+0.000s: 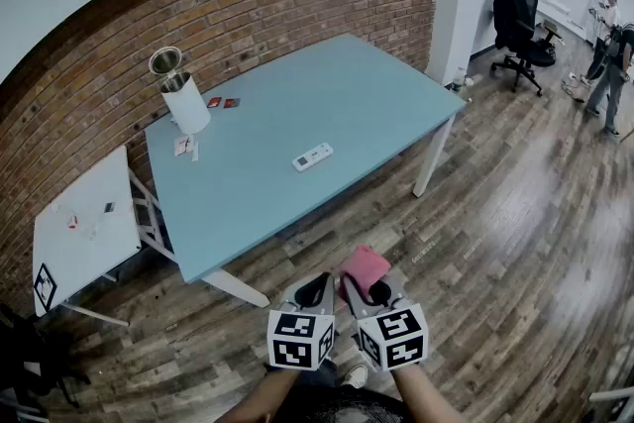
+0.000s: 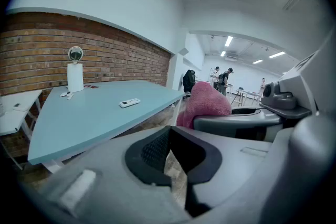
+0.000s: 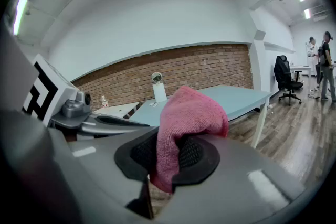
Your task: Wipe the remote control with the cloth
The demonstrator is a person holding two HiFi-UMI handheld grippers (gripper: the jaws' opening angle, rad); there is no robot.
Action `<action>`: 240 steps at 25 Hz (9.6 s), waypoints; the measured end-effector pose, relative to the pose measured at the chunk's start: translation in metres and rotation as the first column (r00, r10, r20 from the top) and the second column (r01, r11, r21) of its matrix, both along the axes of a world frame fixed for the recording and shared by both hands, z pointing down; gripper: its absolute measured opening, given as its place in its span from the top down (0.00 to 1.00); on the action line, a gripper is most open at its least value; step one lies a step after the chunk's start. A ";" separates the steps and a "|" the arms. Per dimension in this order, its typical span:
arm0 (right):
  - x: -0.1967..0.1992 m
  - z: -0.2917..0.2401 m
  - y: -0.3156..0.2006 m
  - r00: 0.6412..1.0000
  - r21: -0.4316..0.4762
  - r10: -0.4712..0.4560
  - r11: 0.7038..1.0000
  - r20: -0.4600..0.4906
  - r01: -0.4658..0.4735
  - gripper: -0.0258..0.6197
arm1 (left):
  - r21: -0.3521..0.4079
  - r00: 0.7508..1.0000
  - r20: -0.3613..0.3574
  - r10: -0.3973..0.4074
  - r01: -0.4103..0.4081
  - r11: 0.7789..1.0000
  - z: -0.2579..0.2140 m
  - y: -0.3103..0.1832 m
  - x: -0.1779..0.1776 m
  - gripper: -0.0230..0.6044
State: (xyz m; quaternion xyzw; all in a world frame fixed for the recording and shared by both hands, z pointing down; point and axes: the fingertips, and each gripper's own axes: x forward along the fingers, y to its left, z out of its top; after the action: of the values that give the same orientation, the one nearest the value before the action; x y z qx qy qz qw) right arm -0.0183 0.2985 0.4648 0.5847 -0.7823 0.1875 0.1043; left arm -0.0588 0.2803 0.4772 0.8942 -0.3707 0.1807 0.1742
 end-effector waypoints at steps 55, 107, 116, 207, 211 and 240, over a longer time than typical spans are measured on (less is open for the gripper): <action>0.070 0.062 -0.313 0.992 -0.177 -0.120 0.978 -0.035 0.112 0.86 | -0.053 0.862 0.393 0.319 -0.325 0.944 0.101 -0.349 0.072 0.58; 0.114 0.036 -0.479 0.917 -0.070 -0.395 0.915 0.051 0.398 0.86 | -0.575 0.904 0.039 0.426 -0.328 0.750 0.134 -0.393 0.082 0.59; 0.074 -0.026 -0.467 0.867 0.094 -0.486 0.863 -0.113 0.496 0.86 | -0.364 0.687 -0.704 0.180 -0.567 0.739 0.026 -0.398 0.092 0.59; 0.024 -0.079 -0.428 0.842 0.269 -0.535 0.802 -0.069 0.533 0.86 | -0.276 0.652 -0.731 -0.202 -0.012 0.961 -0.019 -0.464 0.023 0.59; 0.027 -0.079 -0.430 0.846 0.271 -0.529 0.807 -0.065 0.525 0.86 | -0.267 0.675 -0.717 -0.175 -0.033 0.963 -0.017 -0.459 0.031 0.59; 0.050 -0.103 -0.447 0.885 0.328 -0.465 0.834 -0.017 0.444 0.86 | -0.126 0.885 -0.465 0.028 -0.097 0.987 -0.004 -0.438 0.062 0.59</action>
State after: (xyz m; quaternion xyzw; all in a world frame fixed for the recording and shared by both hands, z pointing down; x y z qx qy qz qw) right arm 0.0318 -0.1487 0.3614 0.3850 -0.9215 0.0452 0.0242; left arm 0.0029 -0.1579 0.4732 0.9079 -0.2753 -0.0051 0.3160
